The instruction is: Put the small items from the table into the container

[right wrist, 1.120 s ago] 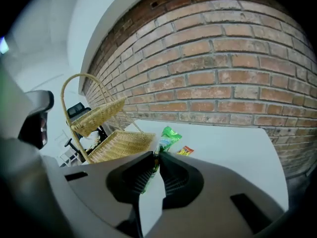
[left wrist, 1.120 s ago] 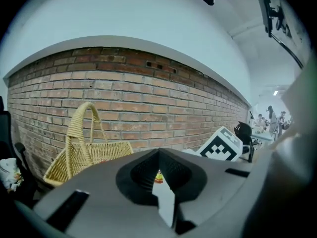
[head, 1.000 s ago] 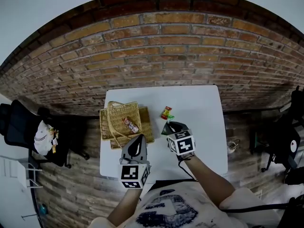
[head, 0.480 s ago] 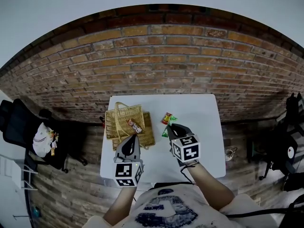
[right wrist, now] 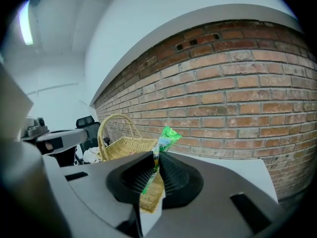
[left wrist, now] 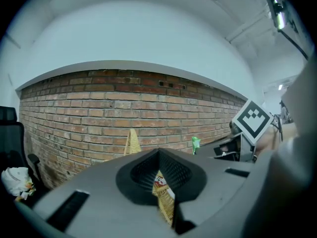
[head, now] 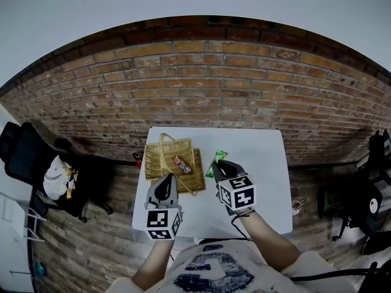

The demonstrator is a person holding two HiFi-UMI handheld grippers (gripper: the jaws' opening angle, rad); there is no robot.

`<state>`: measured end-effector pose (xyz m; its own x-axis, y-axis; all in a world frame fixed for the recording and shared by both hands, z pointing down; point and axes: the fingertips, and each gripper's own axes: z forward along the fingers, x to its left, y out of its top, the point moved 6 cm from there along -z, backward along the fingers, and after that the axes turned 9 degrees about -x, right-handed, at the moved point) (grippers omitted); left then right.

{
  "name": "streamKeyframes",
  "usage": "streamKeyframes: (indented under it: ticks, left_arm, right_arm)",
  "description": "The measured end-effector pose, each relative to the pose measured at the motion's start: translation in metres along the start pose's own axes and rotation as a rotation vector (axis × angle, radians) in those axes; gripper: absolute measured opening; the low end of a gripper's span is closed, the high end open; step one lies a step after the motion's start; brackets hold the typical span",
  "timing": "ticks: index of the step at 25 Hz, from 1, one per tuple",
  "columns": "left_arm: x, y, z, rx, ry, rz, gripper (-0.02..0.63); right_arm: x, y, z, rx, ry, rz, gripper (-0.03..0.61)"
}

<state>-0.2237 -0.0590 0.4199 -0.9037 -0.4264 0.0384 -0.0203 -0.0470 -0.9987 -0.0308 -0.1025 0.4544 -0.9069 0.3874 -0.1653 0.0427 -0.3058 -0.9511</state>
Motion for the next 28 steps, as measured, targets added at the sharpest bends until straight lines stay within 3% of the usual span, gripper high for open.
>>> streamKeyframes:
  ticks: [28]
  left_arm:
    - [0.089,-0.012,0.008,0.025,0.115,-0.021,0.048]
  right_arm:
    - [0.039,0.02,0.097,0.034,0.1,-0.051,0.055]
